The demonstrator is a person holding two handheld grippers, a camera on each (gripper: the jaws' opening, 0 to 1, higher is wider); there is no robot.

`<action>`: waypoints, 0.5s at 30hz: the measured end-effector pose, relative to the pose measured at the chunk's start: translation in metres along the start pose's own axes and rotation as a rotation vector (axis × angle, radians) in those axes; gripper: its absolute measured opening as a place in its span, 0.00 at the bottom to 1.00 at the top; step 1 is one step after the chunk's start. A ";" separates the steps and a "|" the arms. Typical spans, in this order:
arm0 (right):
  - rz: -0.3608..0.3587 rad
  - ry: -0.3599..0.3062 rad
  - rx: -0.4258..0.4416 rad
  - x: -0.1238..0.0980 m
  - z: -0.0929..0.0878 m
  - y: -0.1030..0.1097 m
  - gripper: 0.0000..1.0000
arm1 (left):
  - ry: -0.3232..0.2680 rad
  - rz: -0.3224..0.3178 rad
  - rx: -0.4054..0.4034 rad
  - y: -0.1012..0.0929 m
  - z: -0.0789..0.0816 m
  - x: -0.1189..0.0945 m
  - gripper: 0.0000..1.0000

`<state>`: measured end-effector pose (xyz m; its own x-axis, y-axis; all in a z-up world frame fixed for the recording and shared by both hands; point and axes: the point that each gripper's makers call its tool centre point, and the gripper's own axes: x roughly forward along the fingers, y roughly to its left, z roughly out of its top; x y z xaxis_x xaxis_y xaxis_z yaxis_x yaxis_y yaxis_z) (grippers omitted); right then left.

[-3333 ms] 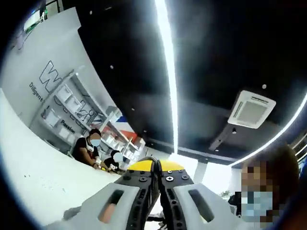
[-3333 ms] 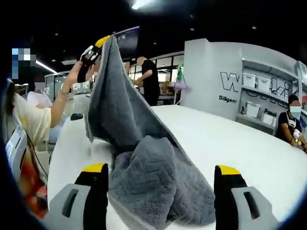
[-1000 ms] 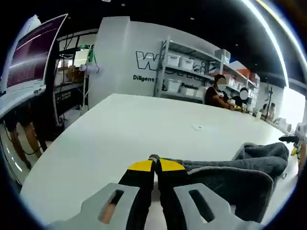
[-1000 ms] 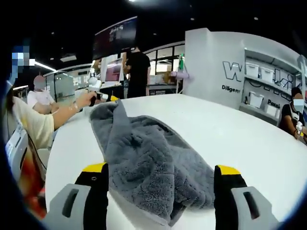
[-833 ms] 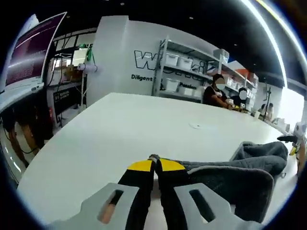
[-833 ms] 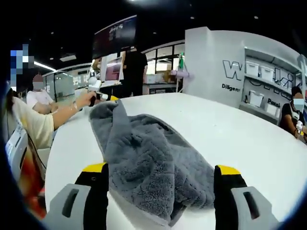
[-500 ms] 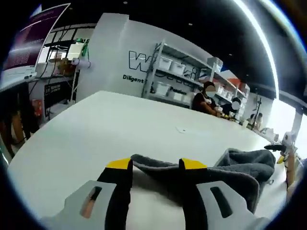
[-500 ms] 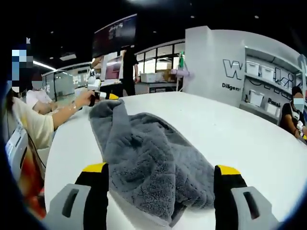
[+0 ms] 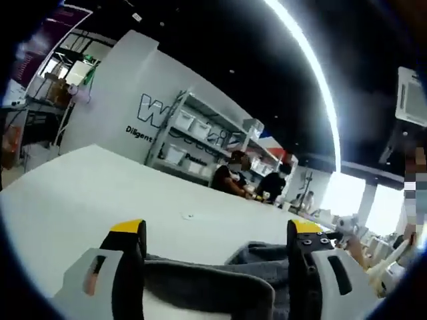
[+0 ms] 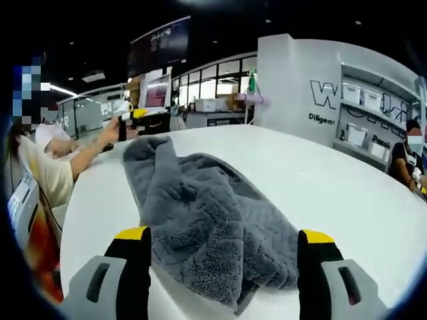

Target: Fold the towel on the table until its edges align and the towel forms a compact rectangular stack.

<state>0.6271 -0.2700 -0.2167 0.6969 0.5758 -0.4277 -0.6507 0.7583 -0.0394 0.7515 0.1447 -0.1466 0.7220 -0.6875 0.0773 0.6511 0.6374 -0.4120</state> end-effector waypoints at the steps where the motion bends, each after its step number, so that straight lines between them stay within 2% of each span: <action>1: -0.002 0.002 0.002 0.000 -0.001 0.000 0.92 | 0.019 -0.018 0.016 -0.014 -0.010 0.002 0.92; 4: -0.005 0.006 0.003 0.000 -0.002 -0.001 0.92 | 0.047 -0.041 0.074 -0.027 -0.017 0.004 0.98; 6: -0.003 0.006 0.001 0.000 -0.002 0.000 0.92 | 0.057 -0.055 0.093 -0.033 -0.019 0.004 0.99; 10: 0.002 0.003 -0.003 0.000 -0.001 0.002 0.92 | 0.035 -0.061 0.096 -0.032 -0.013 0.004 0.99; 13: 0.009 -0.006 0.000 -0.001 0.000 0.003 0.92 | 0.047 -0.074 0.094 -0.033 -0.016 0.004 0.99; 15: 0.013 -0.043 0.019 -0.003 0.007 0.002 0.92 | 0.066 -0.071 0.094 -0.028 -0.019 0.005 0.99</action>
<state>0.6258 -0.2685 -0.2089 0.7010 0.5978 -0.3889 -0.6540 0.7563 -0.0163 0.7326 0.1171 -0.1517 0.6581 -0.7518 0.0420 0.7216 0.6137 -0.3204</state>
